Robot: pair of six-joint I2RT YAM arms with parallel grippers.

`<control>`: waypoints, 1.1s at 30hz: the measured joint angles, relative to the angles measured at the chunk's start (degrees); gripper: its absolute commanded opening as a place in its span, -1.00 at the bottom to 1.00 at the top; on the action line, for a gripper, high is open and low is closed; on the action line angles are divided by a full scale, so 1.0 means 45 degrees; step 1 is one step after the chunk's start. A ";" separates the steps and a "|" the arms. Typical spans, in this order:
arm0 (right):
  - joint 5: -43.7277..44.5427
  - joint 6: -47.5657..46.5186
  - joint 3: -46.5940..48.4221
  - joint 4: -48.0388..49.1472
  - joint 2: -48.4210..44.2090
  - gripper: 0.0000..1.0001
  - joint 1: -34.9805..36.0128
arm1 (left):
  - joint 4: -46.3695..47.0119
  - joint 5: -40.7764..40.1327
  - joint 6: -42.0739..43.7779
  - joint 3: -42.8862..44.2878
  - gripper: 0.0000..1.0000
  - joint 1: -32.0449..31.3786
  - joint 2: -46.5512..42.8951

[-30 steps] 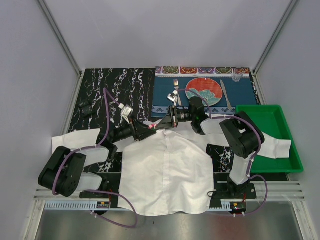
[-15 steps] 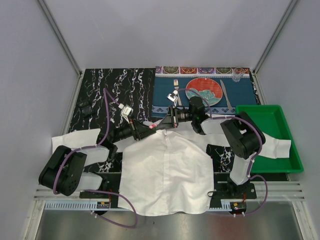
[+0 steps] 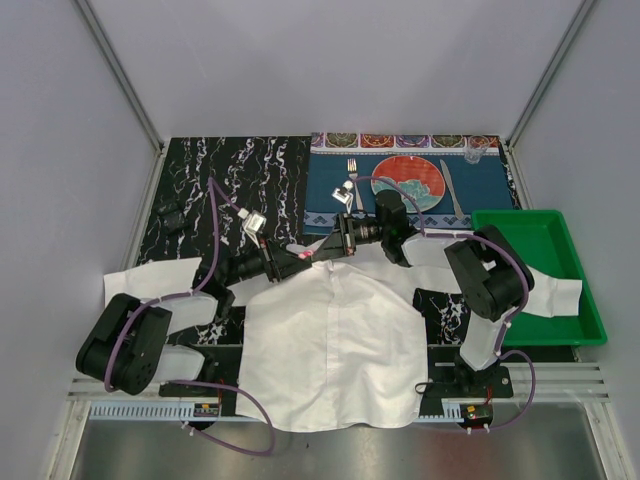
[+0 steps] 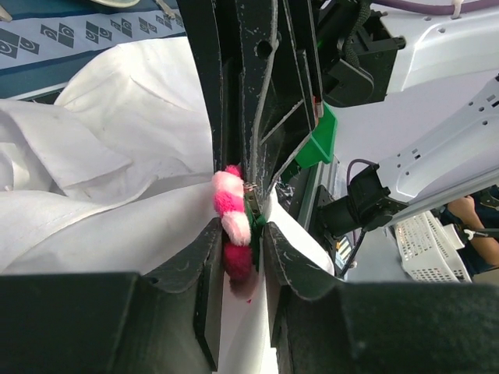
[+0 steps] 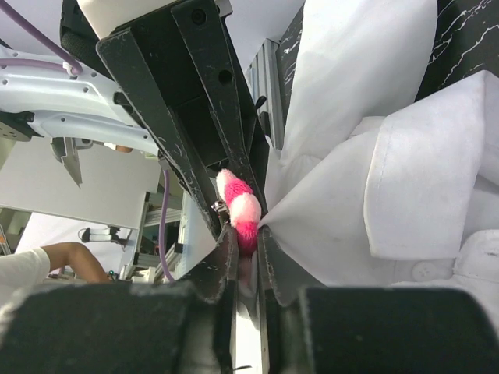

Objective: Pin the brooch onto the clothing
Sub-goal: Pin the brooch to the clothes.

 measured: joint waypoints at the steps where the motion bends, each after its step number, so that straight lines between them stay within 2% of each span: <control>1: -0.0005 -0.0117 0.0034 -0.0141 -0.0015 -0.43 0.0005 | -0.0175 -0.0049 0.0063 0.0000 -1.00 0.0029 -0.0102; 5: -0.0015 -0.0418 0.0068 -0.0792 -0.0136 -0.19 -0.0053 | -0.0505 -0.0180 0.0355 -0.0019 -1.00 0.0185 -0.0398; 9: -0.0015 -0.0690 0.0073 -0.1394 -0.0175 -0.14 -0.0097 | -0.0588 -0.0233 0.0515 -0.0019 -1.00 0.0243 -0.0476; 13: 0.0000 -0.1020 0.0403 -0.2220 -0.0175 0.03 -0.0092 | -0.0743 -0.0306 0.0631 -0.0019 -1.00 0.0243 -0.0476; 16: 0.0024 -0.1141 0.0670 -0.2414 -0.0175 0.03 -0.0092 | -0.0903 -0.0418 0.0709 -0.0019 -1.00 0.0243 -0.0476; 22: 0.0209 -0.1554 0.1044 -0.3128 -0.0175 -0.10 -0.0019 | -0.1486 -0.0806 0.0957 -0.0019 -1.00 0.0257 -0.0563; 23: 0.0253 -0.1676 0.1069 -0.3283 -0.0175 -0.17 0.0005 | -0.1535 -0.0850 0.0947 -0.0019 -1.00 0.0267 -0.0583; 26: 0.0330 -0.2132 0.1078 -0.3759 -0.0175 -0.20 0.0058 | -0.1540 -0.0889 0.0865 -0.0019 -1.00 0.0369 -0.0612; 28: 0.0398 -0.2438 0.1117 -0.4148 -0.0175 -0.17 0.0078 | -0.1554 -0.0889 0.0835 -0.0019 -1.00 0.0442 -0.0612; 30: 0.0461 -0.2613 0.1209 -0.4469 -0.0175 -0.06 0.0092 | -0.1564 -0.0889 0.0845 -0.0019 -1.00 0.0471 -0.0612; 33: 0.0549 -0.2662 0.1399 -0.4619 -0.0175 -0.07 0.0146 | -0.1685 -0.0942 0.0874 -0.0019 -1.00 0.0500 -0.0612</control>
